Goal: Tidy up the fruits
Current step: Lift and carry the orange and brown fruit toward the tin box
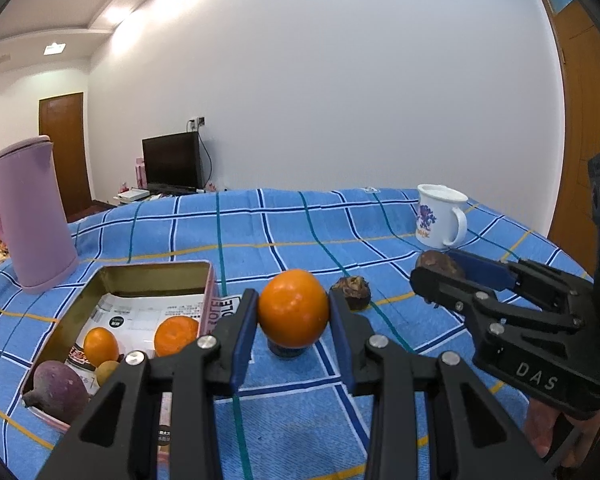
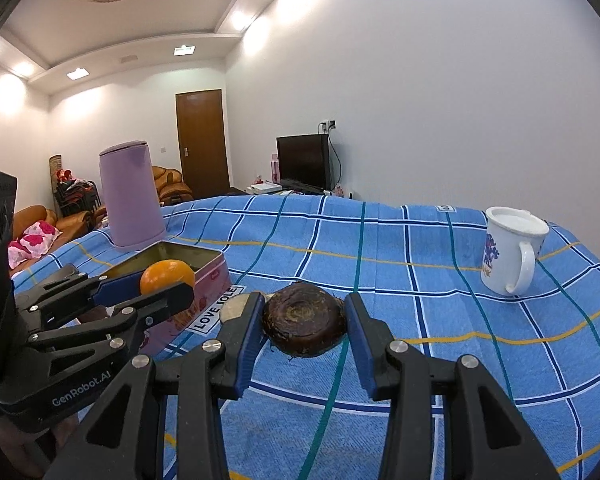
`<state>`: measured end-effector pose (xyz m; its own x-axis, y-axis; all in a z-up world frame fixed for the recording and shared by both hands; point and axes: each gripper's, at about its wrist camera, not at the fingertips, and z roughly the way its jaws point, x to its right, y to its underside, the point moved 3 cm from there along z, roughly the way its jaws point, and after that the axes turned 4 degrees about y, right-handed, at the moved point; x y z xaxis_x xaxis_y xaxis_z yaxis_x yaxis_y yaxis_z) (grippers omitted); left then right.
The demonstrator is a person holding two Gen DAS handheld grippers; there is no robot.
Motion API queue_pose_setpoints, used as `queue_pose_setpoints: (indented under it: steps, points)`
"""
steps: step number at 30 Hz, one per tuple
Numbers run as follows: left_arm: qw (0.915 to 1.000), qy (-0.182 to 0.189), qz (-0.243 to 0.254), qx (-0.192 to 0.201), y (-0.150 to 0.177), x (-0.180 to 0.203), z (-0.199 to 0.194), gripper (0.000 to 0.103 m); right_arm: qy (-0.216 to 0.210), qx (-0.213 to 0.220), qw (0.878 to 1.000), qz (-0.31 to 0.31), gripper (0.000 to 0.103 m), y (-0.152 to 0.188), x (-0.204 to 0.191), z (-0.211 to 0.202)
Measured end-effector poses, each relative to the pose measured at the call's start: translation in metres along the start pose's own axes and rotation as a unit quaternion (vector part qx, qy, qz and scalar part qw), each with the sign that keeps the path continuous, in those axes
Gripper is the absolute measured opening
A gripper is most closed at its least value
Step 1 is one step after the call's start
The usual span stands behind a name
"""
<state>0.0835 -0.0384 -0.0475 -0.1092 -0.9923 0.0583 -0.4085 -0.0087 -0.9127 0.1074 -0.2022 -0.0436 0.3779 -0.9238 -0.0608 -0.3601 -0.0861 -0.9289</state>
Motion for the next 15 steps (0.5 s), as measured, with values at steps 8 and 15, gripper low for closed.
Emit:
queue_pose_setpoints:
  steps: [8,15]
  points:
    - [0.9999,-0.002,0.003,0.011,0.0,0.0,-0.005,0.037,0.0,0.015,1.0,-0.003,0.043,-0.001,-0.002,-0.006]
    - [0.9997,-0.003,0.006,0.024,0.0,0.0,-0.009,0.037,0.002,0.029,1.0,-0.004,0.043,-0.002,-0.002,-0.011]
